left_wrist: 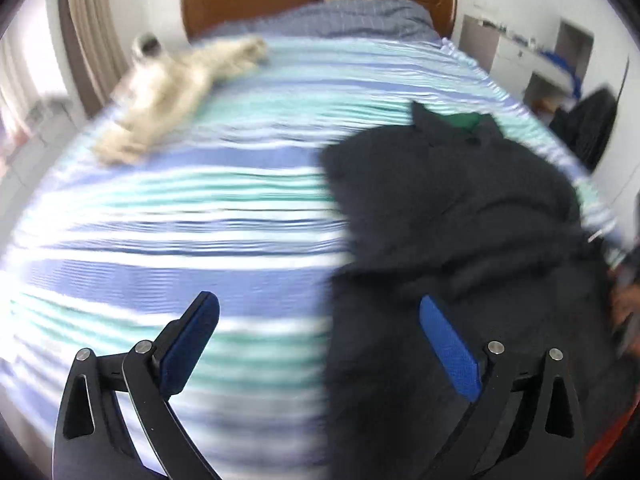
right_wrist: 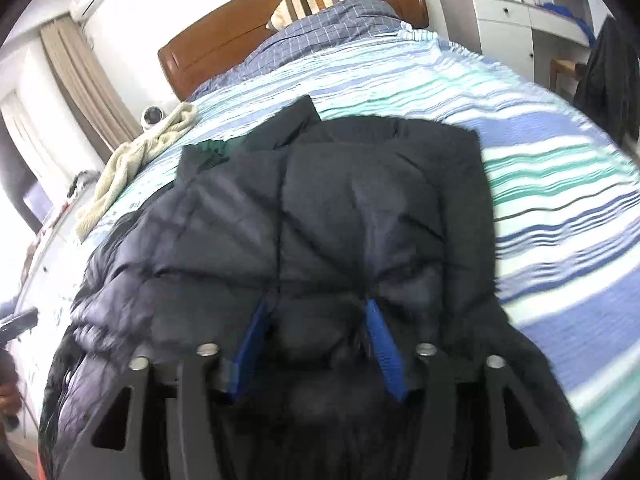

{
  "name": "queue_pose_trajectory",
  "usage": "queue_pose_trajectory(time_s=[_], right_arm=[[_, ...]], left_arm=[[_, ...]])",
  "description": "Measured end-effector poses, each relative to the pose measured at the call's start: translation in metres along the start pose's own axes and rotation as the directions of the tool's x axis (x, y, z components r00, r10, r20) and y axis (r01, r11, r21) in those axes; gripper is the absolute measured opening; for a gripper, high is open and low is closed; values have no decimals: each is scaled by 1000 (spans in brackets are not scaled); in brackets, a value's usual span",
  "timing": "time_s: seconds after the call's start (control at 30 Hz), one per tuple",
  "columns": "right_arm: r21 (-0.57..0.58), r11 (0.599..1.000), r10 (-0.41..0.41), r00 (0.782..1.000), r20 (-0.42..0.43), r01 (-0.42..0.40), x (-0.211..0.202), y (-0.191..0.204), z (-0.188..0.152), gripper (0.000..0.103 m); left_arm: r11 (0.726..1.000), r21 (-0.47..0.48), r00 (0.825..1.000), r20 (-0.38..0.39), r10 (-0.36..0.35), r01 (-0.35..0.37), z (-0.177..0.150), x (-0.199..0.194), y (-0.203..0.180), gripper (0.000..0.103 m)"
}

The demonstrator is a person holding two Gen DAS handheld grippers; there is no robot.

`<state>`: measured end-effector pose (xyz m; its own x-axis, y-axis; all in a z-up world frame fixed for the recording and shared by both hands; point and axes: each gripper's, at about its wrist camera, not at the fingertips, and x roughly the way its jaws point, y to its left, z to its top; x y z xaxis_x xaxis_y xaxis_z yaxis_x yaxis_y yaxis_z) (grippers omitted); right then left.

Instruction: Fold large clothes

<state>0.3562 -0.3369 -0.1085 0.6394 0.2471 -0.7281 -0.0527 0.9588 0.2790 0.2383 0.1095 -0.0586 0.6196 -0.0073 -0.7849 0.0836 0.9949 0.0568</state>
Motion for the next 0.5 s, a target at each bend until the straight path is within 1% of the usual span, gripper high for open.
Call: queue_pose_trajectory(time_s=[0.03,0.07,0.1,0.13,0.17,0.2,0.27,0.3,0.33,0.37,0.43,0.5], right_arm=[[-28,999,14,1000,12,-14,-16,5,-4,75],[-57,998,23,1000,19,-22,-29,7,-8,76],[-87,996,24,999,23,-22,-44,9,-12,76],[-126,992,17,1000,22,-15,-63,9,-19,76],[-147,989,10,1000,19,-7,-76,6,-25,76],[-165,986,-5,1000,12,7,-92,1,-32,76],[-165,986,-30,1000,-7,29,-116,-13,-43,76],[-156,987,-39,999,-16,36,-126,-20,-47,76],[-141,989,-46,999,-29,41,-136,-29,-52,76],[-119,992,-46,998,-52,40,-147,-39,-62,76],[-72,997,-40,995,-95,33,-159,-56,-79,76],[-14,1000,2,986,-168,-5,-168,-67,-106,76]], left_arm=[[998,29,998,11,54,-54,-8,-15,13,101],[992,55,993,18,113,-114,-20,-33,30,101],[989,61,990,18,137,-138,-23,-41,38,101],[985,56,987,17,160,-161,-34,-56,52,101],[988,38,988,14,152,-153,-41,-65,61,101],[991,19,991,10,135,-135,-49,-70,70,101],[997,-69,1000,-5,30,-31,-69,-79,77,102],[995,-97,1000,-12,-12,11,-74,-76,74,102],[986,-144,996,-29,-86,81,-88,-71,69,102],[977,-173,989,-44,-138,128,-98,-64,60,102],[961,-195,974,-80,-214,195,-114,-49,34,102],[957,-173,957,-132,-257,233,-129,-33,2,101]])
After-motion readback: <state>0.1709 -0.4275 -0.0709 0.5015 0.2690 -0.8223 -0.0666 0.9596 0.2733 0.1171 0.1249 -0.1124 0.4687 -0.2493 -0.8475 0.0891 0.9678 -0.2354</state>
